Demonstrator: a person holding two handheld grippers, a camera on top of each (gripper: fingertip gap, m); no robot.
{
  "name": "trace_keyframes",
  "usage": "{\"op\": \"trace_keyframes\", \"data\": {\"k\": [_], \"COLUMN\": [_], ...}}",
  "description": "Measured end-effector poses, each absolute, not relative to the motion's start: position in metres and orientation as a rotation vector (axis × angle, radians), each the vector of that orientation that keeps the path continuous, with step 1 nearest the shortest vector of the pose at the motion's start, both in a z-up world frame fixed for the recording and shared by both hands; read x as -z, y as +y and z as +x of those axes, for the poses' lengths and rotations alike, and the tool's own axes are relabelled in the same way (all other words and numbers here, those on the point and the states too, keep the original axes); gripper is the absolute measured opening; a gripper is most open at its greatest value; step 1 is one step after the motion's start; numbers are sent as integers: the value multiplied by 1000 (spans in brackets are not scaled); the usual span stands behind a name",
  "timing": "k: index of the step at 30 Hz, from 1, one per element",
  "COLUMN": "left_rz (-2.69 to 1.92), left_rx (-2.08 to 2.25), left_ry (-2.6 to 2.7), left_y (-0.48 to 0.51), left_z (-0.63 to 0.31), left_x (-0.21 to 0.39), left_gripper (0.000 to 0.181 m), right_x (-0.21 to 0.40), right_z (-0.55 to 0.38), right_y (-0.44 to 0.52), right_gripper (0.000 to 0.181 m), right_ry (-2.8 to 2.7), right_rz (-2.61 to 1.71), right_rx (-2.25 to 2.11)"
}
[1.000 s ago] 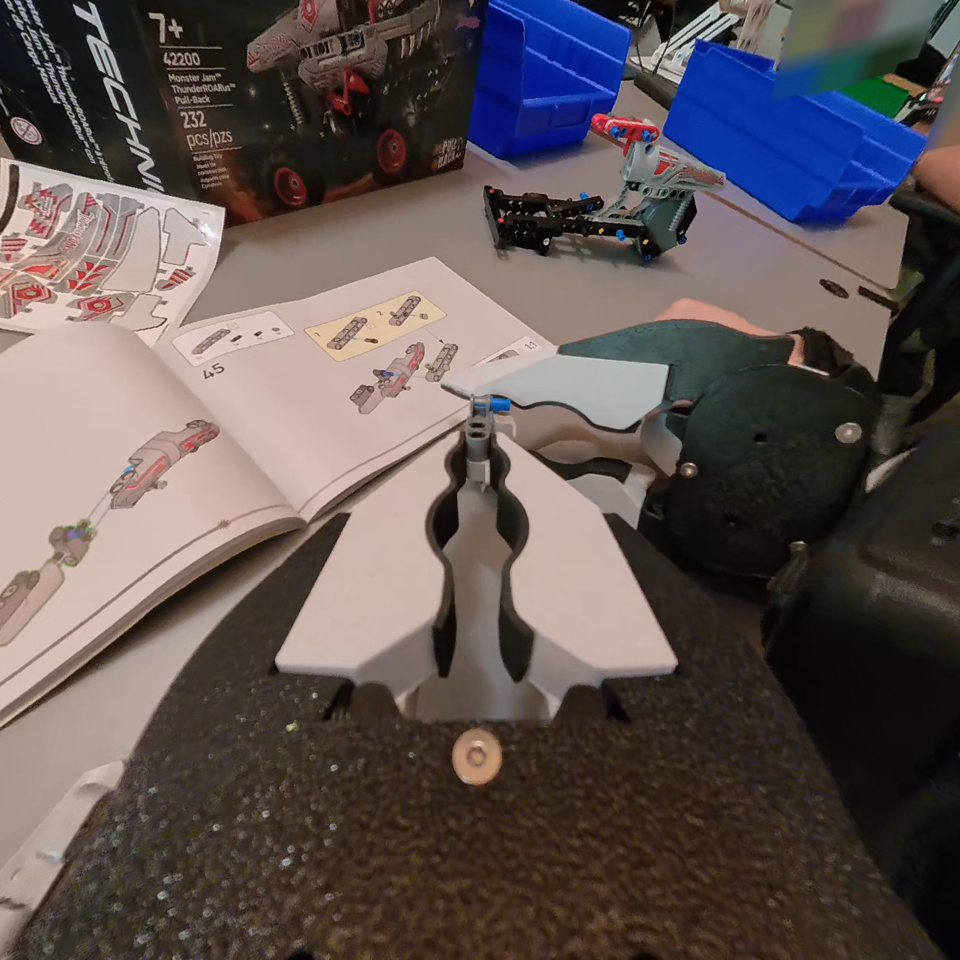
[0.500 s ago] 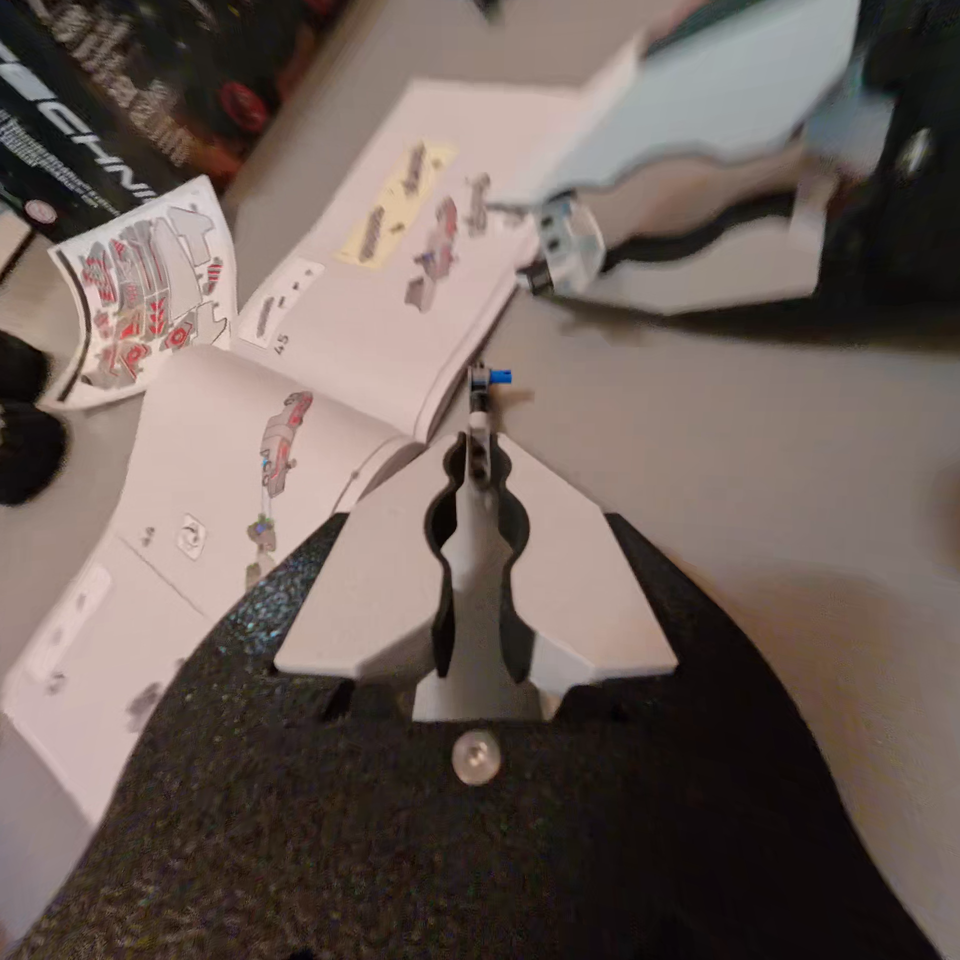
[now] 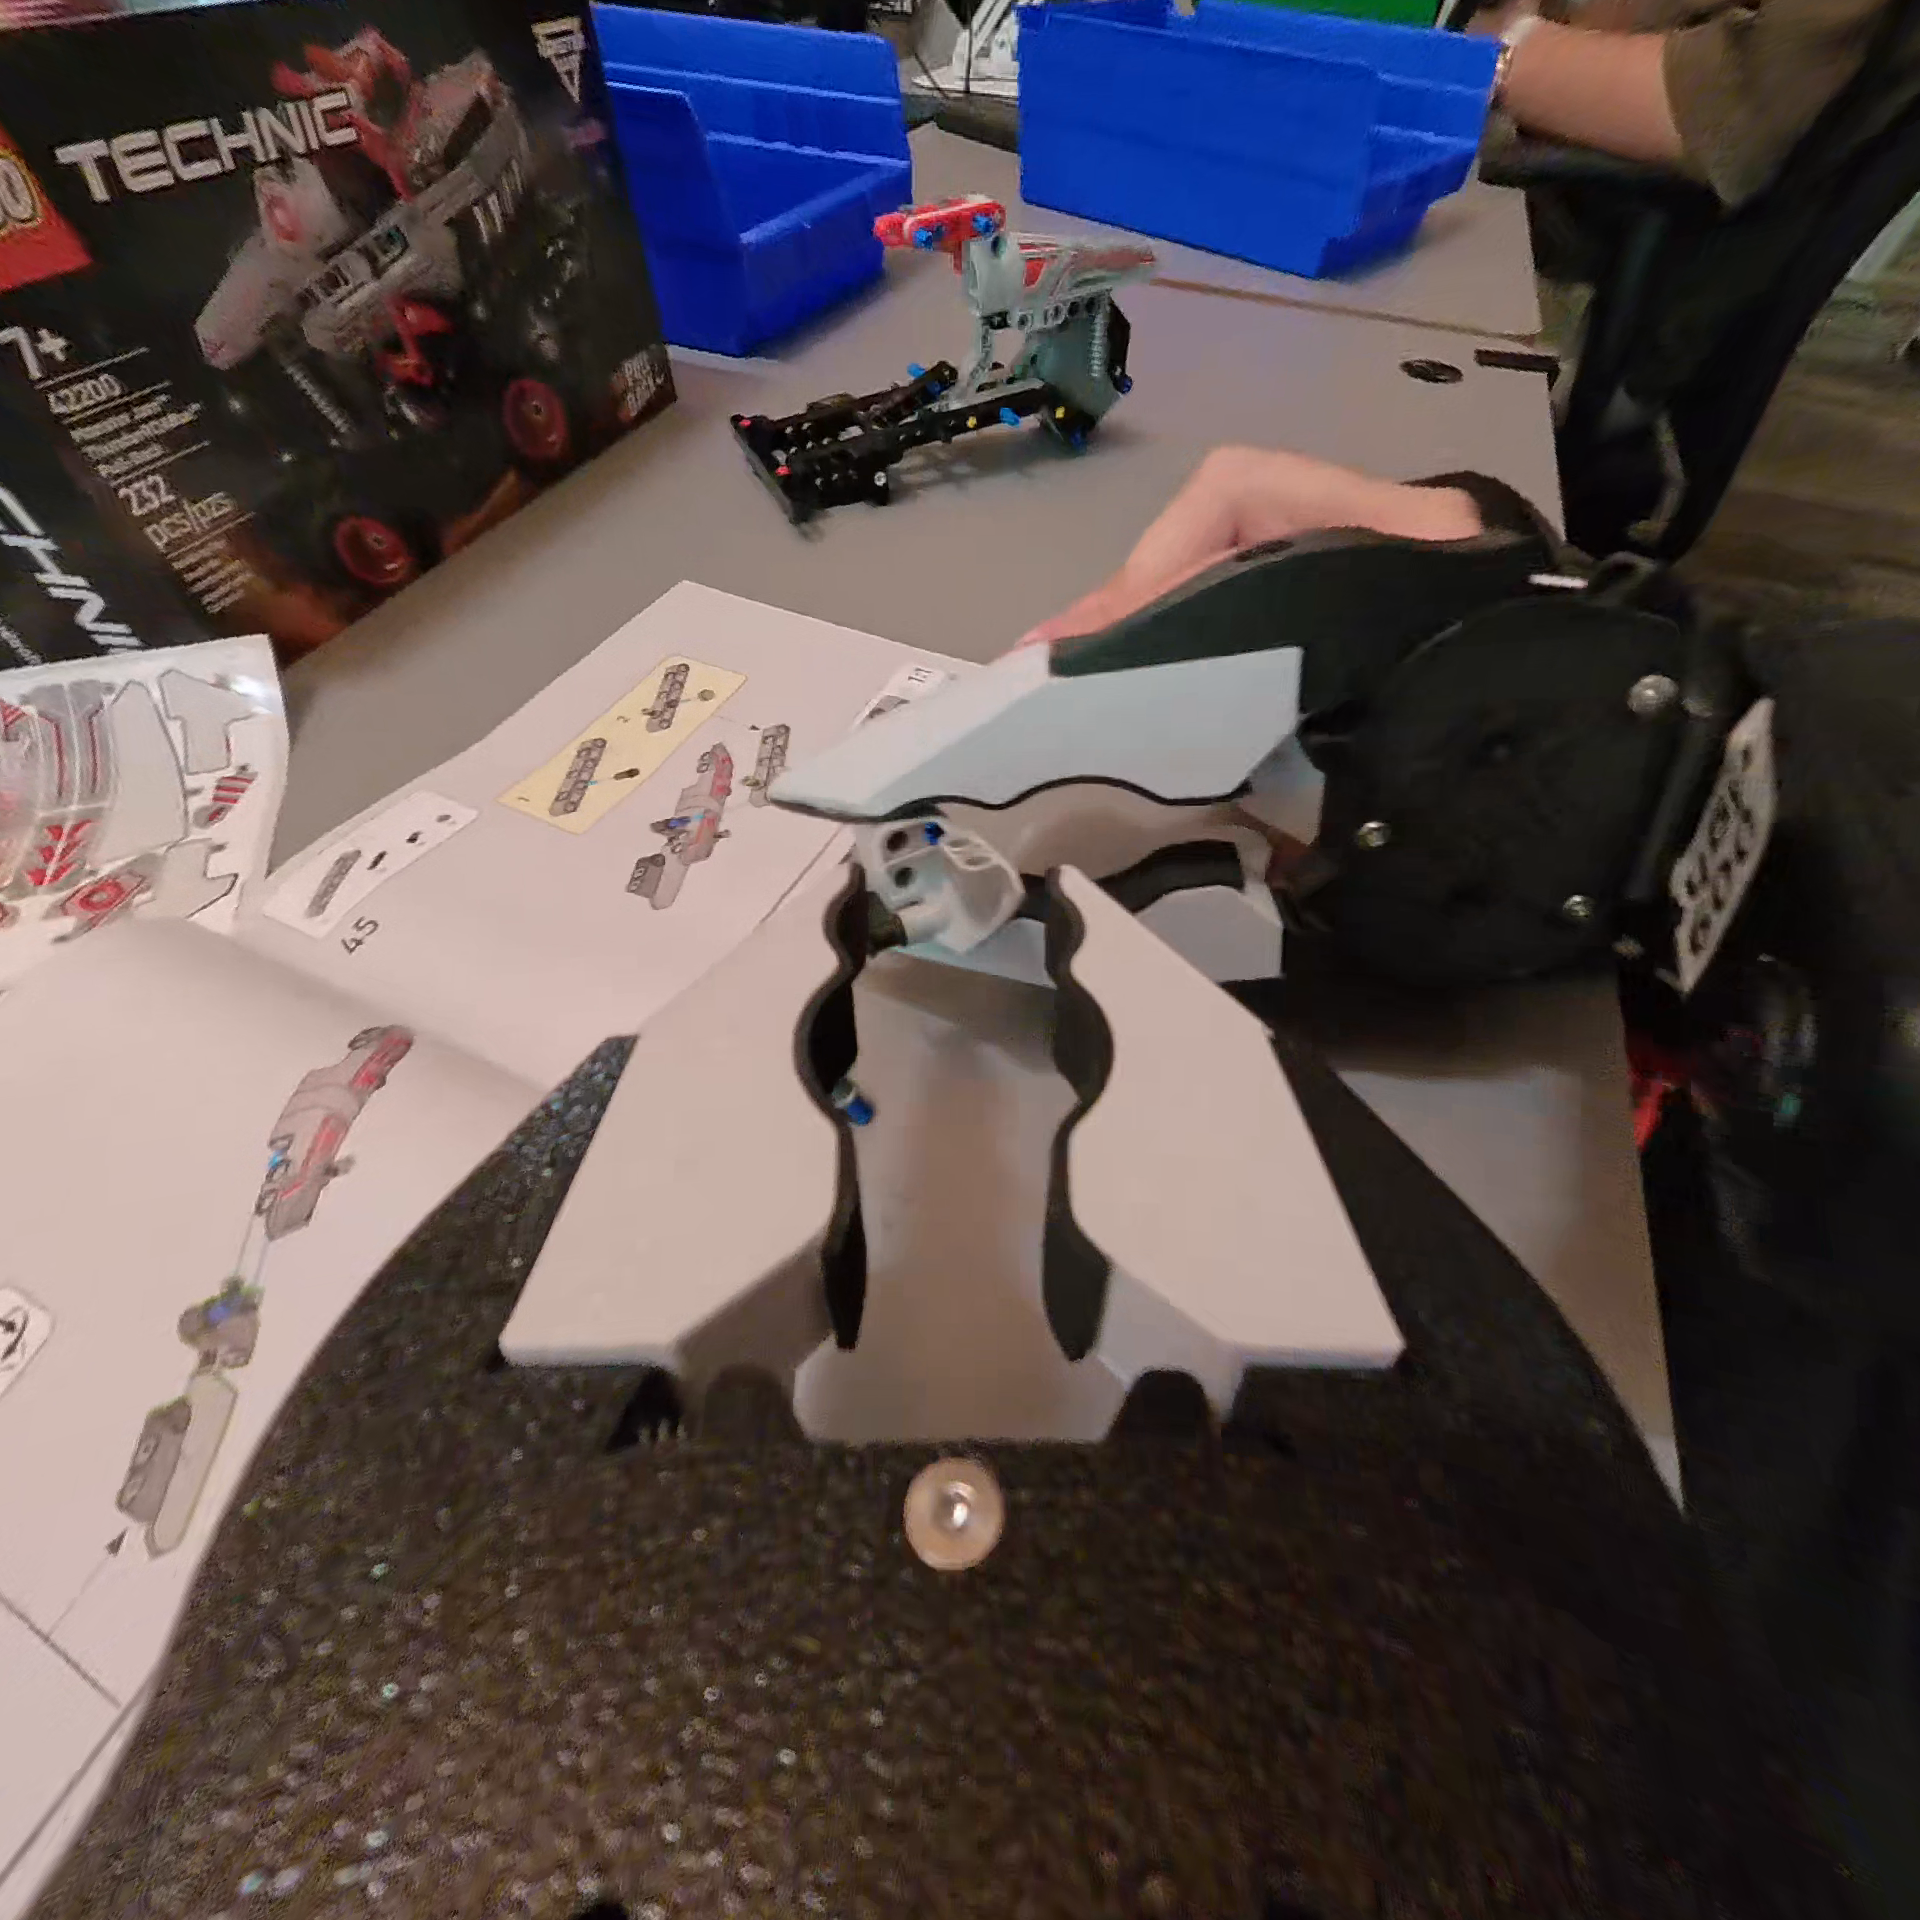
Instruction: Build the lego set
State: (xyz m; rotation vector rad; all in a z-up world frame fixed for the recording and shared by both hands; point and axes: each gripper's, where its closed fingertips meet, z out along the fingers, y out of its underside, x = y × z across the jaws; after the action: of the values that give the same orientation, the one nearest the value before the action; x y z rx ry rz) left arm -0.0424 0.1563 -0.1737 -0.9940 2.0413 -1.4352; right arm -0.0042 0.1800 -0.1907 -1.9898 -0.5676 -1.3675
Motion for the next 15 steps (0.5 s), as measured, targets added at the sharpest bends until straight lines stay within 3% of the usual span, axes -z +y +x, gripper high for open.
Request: {"op": "trace_keyframes", "data": {"k": [5,7,15], "left_rz": [-965,-930,-330], "left_rx": [1369,1305,1097], "left_ry": [2082,2087,2157], "left_y": [157,163,173], "left_z": [-45,-44,-64], "left_x": [179,180,181], "left_gripper": [20,5,5], "right_x": [185,186,186], "right_z": [-11,-15,-56], "right_y": [183,185,186], "right_gripper": [24,24,23], "right_ry": [-610,-625,-735], "right_rz": [-1925,-1909,-1850], "right_rx": [1366,1325,681]}}
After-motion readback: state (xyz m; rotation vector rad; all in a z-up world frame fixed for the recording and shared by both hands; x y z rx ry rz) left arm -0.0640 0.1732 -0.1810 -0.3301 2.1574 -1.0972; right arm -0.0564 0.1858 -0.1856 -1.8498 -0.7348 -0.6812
